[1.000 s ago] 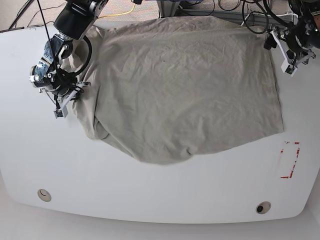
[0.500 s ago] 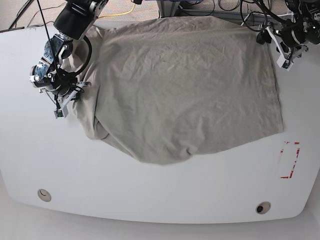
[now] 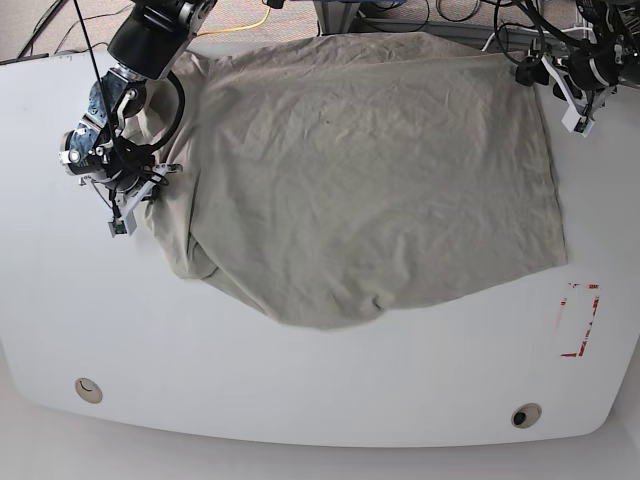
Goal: Layout the t-shirt on the table in an organized manner, then fold the t-shirt properly
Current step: 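Grasp the shirt's corner with the left gripper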
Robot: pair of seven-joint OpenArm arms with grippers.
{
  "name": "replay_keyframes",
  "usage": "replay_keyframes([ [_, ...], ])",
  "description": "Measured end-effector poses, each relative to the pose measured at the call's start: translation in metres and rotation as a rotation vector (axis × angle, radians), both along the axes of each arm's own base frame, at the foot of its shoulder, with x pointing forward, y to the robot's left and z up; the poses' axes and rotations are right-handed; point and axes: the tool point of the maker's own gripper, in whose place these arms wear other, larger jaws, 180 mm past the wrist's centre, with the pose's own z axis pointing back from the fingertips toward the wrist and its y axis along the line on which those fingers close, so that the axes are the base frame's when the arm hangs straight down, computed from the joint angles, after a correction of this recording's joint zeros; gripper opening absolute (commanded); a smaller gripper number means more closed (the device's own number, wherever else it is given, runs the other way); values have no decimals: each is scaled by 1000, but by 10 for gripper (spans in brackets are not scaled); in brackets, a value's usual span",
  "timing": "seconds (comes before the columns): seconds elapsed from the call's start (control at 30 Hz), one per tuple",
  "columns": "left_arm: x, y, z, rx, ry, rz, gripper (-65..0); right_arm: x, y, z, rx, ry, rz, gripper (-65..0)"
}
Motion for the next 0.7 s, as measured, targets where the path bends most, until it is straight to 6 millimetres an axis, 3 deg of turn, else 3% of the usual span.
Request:
replay_keyframes([
  [0.2, 1, -9, -3, -6, 8, -37, -204, 0, 0, 0, 2, -1, 0, -609],
  [0.5, 18, -52, -2, -111, -64, -84, -206, 0, 0, 0, 2, -1, 0, -609],
  [0.7, 16, -60, 1, -95, -63, -103, -206, 0, 0, 0, 1, -1, 0, -609],
])
